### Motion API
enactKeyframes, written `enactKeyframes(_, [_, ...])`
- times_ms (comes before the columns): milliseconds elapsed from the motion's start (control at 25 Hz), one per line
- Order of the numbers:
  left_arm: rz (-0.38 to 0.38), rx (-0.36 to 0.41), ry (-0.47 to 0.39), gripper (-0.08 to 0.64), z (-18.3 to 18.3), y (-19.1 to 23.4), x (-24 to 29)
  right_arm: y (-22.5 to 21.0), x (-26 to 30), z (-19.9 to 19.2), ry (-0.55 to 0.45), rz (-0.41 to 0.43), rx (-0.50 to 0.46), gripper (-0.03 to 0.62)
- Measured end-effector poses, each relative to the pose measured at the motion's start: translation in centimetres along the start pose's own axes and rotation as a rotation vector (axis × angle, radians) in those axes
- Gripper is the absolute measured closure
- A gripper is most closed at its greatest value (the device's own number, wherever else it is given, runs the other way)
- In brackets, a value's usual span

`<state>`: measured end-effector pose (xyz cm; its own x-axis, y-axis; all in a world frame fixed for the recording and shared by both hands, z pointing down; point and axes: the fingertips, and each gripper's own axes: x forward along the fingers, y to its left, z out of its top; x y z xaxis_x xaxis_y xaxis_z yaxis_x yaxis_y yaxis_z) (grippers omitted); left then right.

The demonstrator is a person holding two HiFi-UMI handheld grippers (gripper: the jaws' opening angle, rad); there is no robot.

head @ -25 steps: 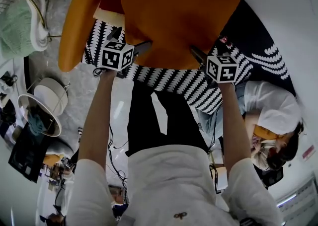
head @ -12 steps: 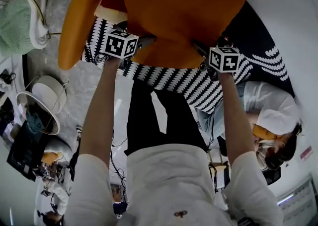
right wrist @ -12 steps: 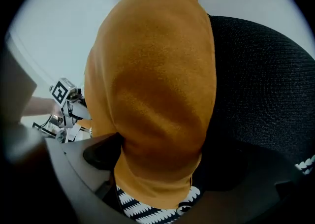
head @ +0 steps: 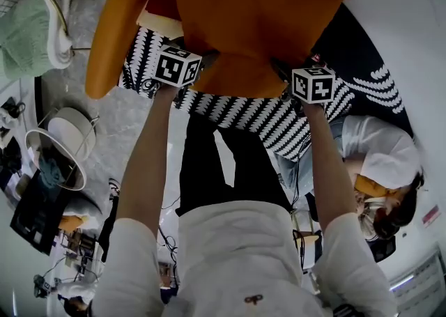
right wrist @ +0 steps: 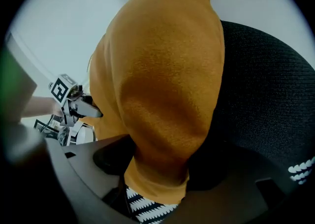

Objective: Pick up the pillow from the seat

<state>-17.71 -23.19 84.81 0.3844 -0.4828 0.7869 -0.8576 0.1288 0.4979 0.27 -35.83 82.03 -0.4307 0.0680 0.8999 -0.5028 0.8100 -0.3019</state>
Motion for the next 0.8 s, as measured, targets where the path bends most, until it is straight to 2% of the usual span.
enactKeyframes(120, [0.028, 0.002, 0.005, 0.19, 0.0, -0.4, -0.2, 0.4, -0.3, -0.1, -0.003, -0.016, 0.001, 0.294])
enactKeyframes(440, [0.068, 0.019, -0.026, 0.233, 0.1, -2.6, -2.5, 1.6, -3.3, -0.3, -0.038, -0.033, -0.02, 0.318])
enactKeyframes(800, [0.101, 0.041, -0.082, 0.242, -0.7, -8.0, -7.8, 4.0, -10.1, -1.9, -0.122, -0.037, -0.056, 0.321])
